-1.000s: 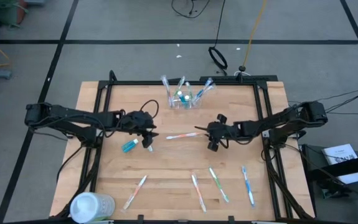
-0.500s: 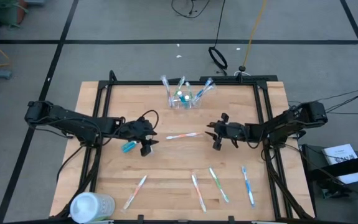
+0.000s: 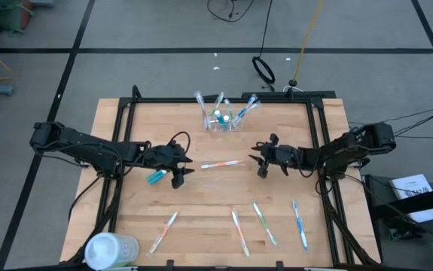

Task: Pick & Place toothbrushing station
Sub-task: Put the green toothbrush into the transparent organizer

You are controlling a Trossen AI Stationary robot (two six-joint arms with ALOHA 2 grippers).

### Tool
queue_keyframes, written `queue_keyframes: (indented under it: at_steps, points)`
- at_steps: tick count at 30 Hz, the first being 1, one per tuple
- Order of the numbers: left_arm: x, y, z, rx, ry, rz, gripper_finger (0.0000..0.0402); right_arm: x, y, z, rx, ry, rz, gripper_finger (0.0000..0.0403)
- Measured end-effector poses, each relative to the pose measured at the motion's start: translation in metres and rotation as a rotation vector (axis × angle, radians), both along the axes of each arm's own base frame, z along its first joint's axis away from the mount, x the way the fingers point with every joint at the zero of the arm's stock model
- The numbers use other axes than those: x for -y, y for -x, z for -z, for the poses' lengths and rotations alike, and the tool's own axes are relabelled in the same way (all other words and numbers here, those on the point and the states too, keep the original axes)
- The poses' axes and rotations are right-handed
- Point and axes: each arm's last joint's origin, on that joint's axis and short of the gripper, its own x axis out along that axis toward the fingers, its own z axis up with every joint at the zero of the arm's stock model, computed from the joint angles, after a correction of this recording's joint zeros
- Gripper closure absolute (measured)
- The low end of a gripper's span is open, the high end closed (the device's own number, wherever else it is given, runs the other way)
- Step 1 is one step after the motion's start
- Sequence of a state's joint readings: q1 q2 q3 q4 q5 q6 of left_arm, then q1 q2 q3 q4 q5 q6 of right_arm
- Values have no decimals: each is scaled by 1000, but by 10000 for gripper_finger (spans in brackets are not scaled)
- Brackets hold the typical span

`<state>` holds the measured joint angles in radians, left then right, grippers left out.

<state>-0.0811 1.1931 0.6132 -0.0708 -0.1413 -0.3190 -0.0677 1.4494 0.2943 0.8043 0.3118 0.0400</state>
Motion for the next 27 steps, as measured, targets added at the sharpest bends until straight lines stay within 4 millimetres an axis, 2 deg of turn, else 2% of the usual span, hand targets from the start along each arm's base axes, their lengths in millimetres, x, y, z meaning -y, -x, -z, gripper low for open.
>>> queue_keyframes:
  at_steps: [12, 16, 27]
  points:
    - [0, 0, 0, 0, -4, 3, 199, 1, 0, 0, -2, 5, 3, 261]
    - [0, 0, 0, -2, -44, 30, 199, 1, 0, 0, -2, 6, 3, 261]
    - [-3, -5, -8, 81, -157, -42, 199, 1, 0, 0, -7, 19, -3, 261]
